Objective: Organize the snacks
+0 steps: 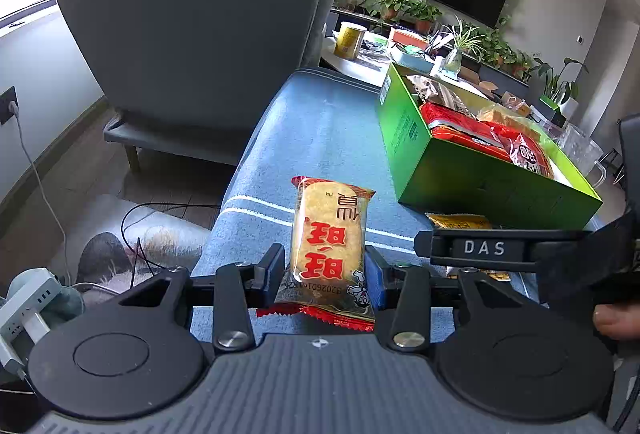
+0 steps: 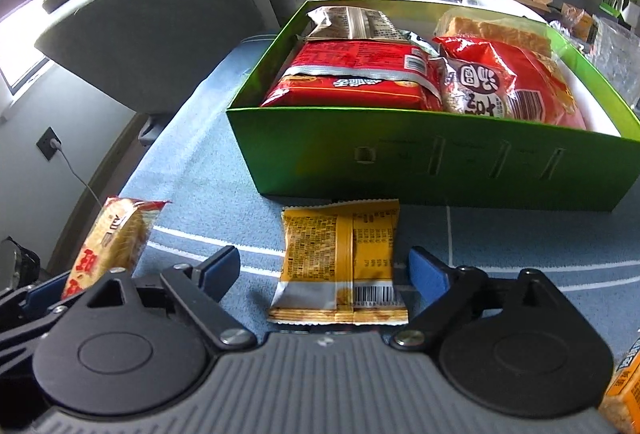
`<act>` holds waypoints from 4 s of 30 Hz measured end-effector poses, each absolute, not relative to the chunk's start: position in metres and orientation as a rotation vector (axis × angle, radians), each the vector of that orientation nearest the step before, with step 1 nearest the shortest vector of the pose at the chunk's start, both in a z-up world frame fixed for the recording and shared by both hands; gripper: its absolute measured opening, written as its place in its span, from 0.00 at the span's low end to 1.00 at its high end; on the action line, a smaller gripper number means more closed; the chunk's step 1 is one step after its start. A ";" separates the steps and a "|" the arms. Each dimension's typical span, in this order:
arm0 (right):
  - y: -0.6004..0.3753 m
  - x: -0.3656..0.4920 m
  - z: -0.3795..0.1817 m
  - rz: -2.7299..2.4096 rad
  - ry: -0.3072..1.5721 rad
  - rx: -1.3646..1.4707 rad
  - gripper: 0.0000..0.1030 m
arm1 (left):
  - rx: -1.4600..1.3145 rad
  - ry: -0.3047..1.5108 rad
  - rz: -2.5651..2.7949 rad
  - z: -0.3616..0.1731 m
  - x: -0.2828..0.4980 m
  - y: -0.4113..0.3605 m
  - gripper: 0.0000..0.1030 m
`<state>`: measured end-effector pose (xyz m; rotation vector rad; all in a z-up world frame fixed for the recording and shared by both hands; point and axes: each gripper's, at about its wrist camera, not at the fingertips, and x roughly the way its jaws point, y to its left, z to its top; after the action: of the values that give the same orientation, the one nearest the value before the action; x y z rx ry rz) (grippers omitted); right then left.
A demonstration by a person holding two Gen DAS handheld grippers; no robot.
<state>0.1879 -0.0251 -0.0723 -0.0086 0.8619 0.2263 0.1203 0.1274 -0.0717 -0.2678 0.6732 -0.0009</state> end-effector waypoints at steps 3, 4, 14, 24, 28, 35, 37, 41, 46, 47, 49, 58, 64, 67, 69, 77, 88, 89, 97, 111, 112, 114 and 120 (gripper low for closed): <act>-0.023 0.187 -0.074 0.231 0.851 -0.040 0.78 | -0.271 0.673 -0.002 -0.071 0.119 0.127 0.38; -0.022 0.186 -0.074 0.233 0.844 -0.051 0.78 | -0.270 0.673 -0.003 -0.071 0.118 0.127 0.38; -0.043 0.175 -0.061 0.276 0.816 0.050 0.77 | -0.243 0.670 -0.008 -0.063 0.113 0.115 0.38; -0.071 0.160 -0.026 0.328 0.710 0.150 0.77 | -0.181 0.626 -0.055 -0.037 0.120 0.083 0.38; -0.090 0.159 -0.009 0.325 0.646 0.180 0.77 | -0.148 0.584 -0.098 -0.020 0.129 0.064 0.38; -0.128 0.174 0.009 0.263 0.569 0.219 0.77 | -0.109 0.554 -0.156 0.001 0.155 0.033 0.38; -0.139 0.180 0.012 0.242 0.554 0.228 0.77 | -0.102 0.542 -0.164 0.007 0.164 0.024 0.38; -0.160 0.196 0.018 0.218 0.529 0.258 0.77 | -0.096 0.528 -0.172 0.016 0.181 0.012 0.38; -0.184 0.216 0.023 0.203 0.522 0.314 0.77 | -0.086 0.526 -0.174 0.022 0.205 -0.003 0.38; -0.185 0.220 0.022 0.204 0.524 0.316 0.77 | -0.083 0.527 -0.175 0.023 0.210 -0.006 0.38; -0.186 0.227 0.021 0.216 0.530 0.312 0.77 | -0.072 0.530 -0.174 0.021 0.220 -0.013 0.38; -0.196 0.253 -0.002 0.221 0.583 0.319 0.77 | -0.063 0.589 -0.168 0.002 0.267 -0.033 0.38; -0.199 0.262 -0.014 0.209 0.611 0.317 0.77 | -0.070 0.612 -0.160 -0.008 0.290 -0.035 0.38; -0.200 0.263 -0.017 0.197 0.613 0.328 0.77 | -0.073 0.618 -0.172 -0.012 0.292 -0.038 0.39; -0.201 0.264 -0.018 0.187 0.611 0.337 0.77 | -0.076 0.622 -0.182 -0.014 0.293 -0.039 0.40; -0.202 0.259 -0.016 0.186 0.603 0.342 0.77 | -0.066 0.604 -0.189 -0.010 0.280 -0.036 0.47; -0.209 0.234 -0.014 0.186 0.617 0.350 0.77 | -0.067 0.600 -0.181 -0.007 0.231 -0.023 0.51; -0.210 0.231 -0.013 0.188 0.617 0.347 0.78 | -0.068 0.602 -0.179 -0.007 0.227 -0.021 0.51; -0.217 0.205 -0.009 0.193 0.627 0.330 0.78 | -0.028 0.658 -0.270 -0.022 0.174 -0.010 0.57; -0.218 0.161 -0.012 0.216 0.658 0.276 0.78 | 0.160 0.728 -0.582 -0.053 0.096 -0.039 0.63; -0.218 0.159 -0.013 0.214 0.660 0.276 0.78 | 0.162 0.729 -0.603 -0.054 0.094 -0.044 0.63; -0.220 0.156 -0.013 0.211 0.662 0.277 0.78 | 0.167 0.725 -0.633 -0.056 0.093 -0.054 0.64; -0.226 0.147 -0.011 0.201 0.659 0.264 0.78 | 0.203 0.738 -0.626 -0.067 0.104 -0.080 0.64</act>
<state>0.1472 -0.2256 -0.0108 0.2642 0.6592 0.2009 0.1036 -0.0798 -0.0670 0.2033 0.7380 -0.6257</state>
